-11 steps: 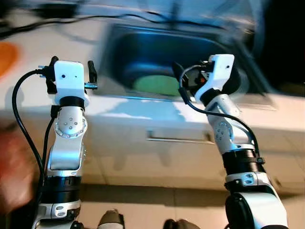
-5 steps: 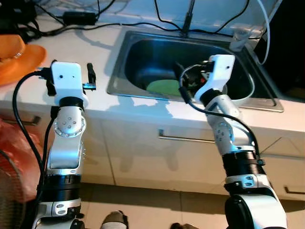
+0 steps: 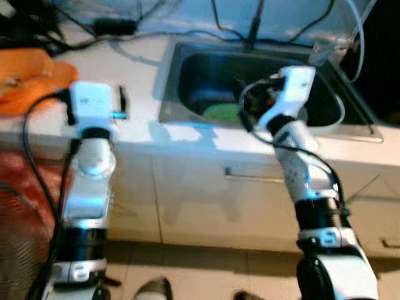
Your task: Kitchen organization
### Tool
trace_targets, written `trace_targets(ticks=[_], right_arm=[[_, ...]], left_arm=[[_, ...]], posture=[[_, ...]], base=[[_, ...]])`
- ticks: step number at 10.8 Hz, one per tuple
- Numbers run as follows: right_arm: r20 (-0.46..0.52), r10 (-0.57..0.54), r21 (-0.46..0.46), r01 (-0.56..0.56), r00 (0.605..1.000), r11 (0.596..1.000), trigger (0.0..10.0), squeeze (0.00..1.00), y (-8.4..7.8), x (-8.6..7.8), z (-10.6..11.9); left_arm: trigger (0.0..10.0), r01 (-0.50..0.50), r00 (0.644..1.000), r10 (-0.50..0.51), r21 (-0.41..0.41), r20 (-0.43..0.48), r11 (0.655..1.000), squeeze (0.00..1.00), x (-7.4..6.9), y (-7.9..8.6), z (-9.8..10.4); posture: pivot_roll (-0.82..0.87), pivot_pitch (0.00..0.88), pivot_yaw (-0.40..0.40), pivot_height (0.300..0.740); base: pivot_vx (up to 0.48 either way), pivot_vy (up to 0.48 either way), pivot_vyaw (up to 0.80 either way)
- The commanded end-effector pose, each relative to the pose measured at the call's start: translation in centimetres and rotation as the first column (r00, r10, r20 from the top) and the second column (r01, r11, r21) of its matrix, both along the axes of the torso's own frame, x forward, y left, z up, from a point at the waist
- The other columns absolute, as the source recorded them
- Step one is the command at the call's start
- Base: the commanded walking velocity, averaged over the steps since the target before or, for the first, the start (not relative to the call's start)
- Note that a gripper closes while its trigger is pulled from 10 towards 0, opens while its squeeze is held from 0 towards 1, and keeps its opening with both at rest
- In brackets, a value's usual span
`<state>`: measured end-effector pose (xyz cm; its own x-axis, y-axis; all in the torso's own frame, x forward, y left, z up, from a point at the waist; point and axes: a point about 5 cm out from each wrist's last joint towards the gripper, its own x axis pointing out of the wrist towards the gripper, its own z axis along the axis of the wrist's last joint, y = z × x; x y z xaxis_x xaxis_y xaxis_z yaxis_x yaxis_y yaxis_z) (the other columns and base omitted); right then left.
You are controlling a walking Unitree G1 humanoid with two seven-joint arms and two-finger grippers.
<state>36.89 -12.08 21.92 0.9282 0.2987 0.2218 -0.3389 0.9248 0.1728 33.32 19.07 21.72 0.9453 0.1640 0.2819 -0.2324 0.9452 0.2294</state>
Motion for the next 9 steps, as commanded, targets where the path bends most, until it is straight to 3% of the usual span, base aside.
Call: trace_targets(ticks=[1, 4, 9], right_arm=[[0.007, -0.007, 0.010, 0.007, 1.000, 1.000, 10.0, 0.00, -0.20, -0.05, 0.41], [0.011, -0.022, 0.011, 0.022, 1.000, 1.000, 10.0, 0.00, -0.51, 0.10, 0.58], [0.015, -0.028, 0.002, 0.028, 0.999, 1.000, 10.0, 0.00, -0.61, 0.08, 0.58]], left_arm=[[10.0, 0.029, 1.000, -0.029, 0.019, 0.010, 0.999, 0.00, -0.02, -0.42, 0.34], [10.0, 0.027, 1.000, -0.027, 0.008, -0.008, 1.000, 0.00, 0.08, -0.50, 0.22], [10.0, 0.026, 1.000, -0.026, -0.001, -0.010, 1.000, 0.00, 0.04, -0.77, 0.21]], posture=[[0.07, 0.079, -0.048, 0.740], [0.07, 0.080, -0.048, 0.740], [0.07, 0.081, -0.048, 0.740]], base=[[0.000, 0.000, 0.00], [0.092, 0.000, 0.00], [0.450, 0.000, 0.00]])
